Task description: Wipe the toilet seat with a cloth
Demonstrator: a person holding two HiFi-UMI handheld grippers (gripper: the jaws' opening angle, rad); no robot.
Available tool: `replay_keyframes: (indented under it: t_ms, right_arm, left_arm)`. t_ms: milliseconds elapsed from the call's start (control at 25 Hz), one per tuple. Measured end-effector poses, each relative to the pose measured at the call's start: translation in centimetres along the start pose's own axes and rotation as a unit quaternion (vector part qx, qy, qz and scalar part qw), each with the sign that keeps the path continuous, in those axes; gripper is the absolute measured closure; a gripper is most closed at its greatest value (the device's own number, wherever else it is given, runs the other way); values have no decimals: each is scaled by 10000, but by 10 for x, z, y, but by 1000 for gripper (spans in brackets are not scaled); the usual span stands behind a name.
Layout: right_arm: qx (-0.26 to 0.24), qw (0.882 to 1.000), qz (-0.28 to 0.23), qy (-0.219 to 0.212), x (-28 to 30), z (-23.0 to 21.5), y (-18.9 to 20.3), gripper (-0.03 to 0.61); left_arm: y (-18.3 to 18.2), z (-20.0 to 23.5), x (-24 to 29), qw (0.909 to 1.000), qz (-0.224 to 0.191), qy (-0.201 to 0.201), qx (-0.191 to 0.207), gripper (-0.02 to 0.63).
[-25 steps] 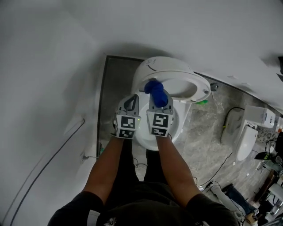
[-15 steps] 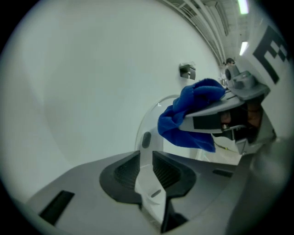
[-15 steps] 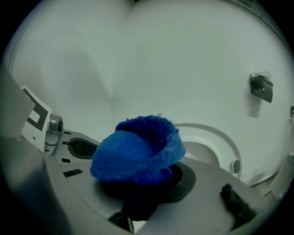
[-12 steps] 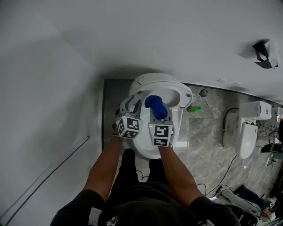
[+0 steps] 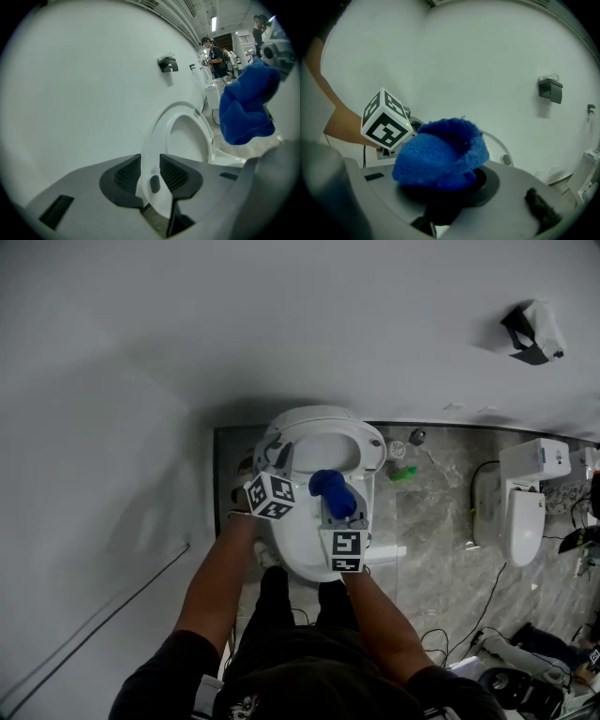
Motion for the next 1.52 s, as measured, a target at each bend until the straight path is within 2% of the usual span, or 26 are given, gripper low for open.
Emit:
replay_keyframes:
  t_ms: [200,240,320,640,760,920,1240,1520]
  right_arm:
    - [28,9999,-109,-33,-7,-7,-8,482]
    - [33,9999,-130,-47,-8,-7,-9,482]
    - [38,9998,-171,-77,-10,-9,-11,482]
    - [46,9992,-283,-286,-16,-20,-18,482]
    - [78,9982,-462,-373,-25,-23,-25,482]
    - [148,9954,-700,-632,-43,-32,-35,482]
    - [443,9934,-810,-680,-60,-39,-50,482]
    - [488,9961,-679,-294,-93,-24,-29,482]
  left_arm:
    - [-8,1,6,10000,73,3,67,486]
    - [-10,2,5,9999,55,-79,42,498]
    - [-12,3,3,9996,16,-289,-27,572]
    - [-16,-3,-5,9986,-5,-437,-293,582]
    - [-15,-14,-15,9979,98,-561,-306,584]
    - [-15,-31,-31,9959,116,-702,-561,584]
    - [-11,-71,-65,9977,253,-398,-484,585]
    - [11,-111,-101,9994,125,41,-309,588]
Point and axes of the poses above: the fingertips, and each gripper's own axes: x forward along the fingers, z to its left, y out of its underside, the point moved 6 cm from there along -x, backward along the fingers, and after that the axes turned 13 degrees about y, right-handed, at the moved point
